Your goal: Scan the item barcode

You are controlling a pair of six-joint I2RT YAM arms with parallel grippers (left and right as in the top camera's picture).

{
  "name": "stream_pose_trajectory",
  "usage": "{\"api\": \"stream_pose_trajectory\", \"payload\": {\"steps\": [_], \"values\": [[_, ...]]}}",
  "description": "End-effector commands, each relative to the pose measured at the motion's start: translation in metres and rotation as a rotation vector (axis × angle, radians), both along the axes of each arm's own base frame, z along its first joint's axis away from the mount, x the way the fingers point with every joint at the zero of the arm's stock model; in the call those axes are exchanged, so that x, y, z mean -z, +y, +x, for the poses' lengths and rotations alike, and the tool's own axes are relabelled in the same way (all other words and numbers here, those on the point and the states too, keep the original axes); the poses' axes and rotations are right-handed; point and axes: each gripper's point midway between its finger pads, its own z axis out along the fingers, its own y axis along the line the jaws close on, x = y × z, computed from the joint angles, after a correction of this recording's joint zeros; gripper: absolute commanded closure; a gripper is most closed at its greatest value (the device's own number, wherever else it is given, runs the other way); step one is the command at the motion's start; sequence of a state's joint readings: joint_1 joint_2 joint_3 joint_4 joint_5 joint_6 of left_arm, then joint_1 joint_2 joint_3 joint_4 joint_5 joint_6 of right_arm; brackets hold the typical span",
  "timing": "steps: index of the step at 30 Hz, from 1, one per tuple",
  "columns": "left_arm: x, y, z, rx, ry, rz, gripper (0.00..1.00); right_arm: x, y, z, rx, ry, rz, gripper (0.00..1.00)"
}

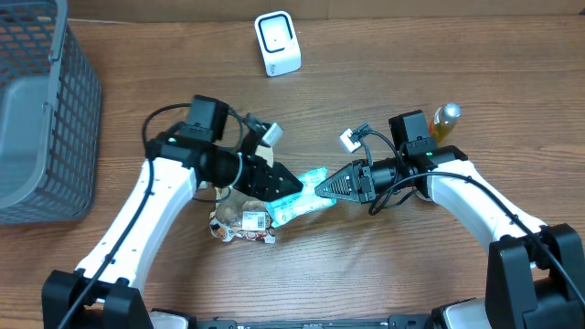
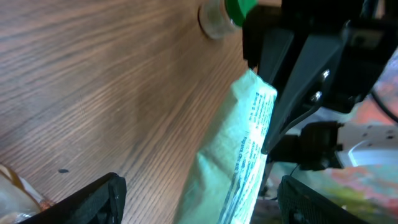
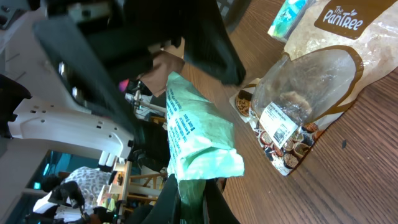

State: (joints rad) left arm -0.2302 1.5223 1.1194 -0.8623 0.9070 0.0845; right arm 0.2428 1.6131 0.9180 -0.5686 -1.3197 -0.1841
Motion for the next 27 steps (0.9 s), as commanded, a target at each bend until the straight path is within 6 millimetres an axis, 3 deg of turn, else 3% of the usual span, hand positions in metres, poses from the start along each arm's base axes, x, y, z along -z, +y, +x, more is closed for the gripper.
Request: {"api": "stream_pose_trajectory", "payload": {"steps": [1,5,9,17,19,22,27], "values": [[-0.022,0.011,0.015,-0.04,-0.021,-0.094,0.19,-0.017,0.002,0.002,-0.014,-0.052,0.038,0.96],[-0.036,0.032,0.027,-0.109,-0.014,-0.182,0.18,-0.016,0.002,0.002,-0.012,-0.045,0.031,0.96],[-0.036,0.059,0.041,-0.196,-0.02,-0.183,0.18,-0.011,0.0,-0.001,-0.003,-0.008,-0.001,0.96],[0.014,0.135,0.065,-0.489,0.03,0.172,0.17,0.005,-0.011,-0.027,-0.035,0.0,-0.116,0.96],[0.023,0.153,0.068,-0.568,0.059,0.25,0.14,0.0,-0.015,-0.037,-0.05,-0.011,-0.118,0.96],[0.033,0.174,0.069,-0.648,0.079,0.351,0.0,-0.011,-0.023,-0.046,-0.047,-0.035,-0.114,0.96],[0.046,0.207,0.068,-0.733,0.067,0.544,0.0,-0.031,-0.041,-0.047,0.024,-0.06,-0.111,0.96]]}}
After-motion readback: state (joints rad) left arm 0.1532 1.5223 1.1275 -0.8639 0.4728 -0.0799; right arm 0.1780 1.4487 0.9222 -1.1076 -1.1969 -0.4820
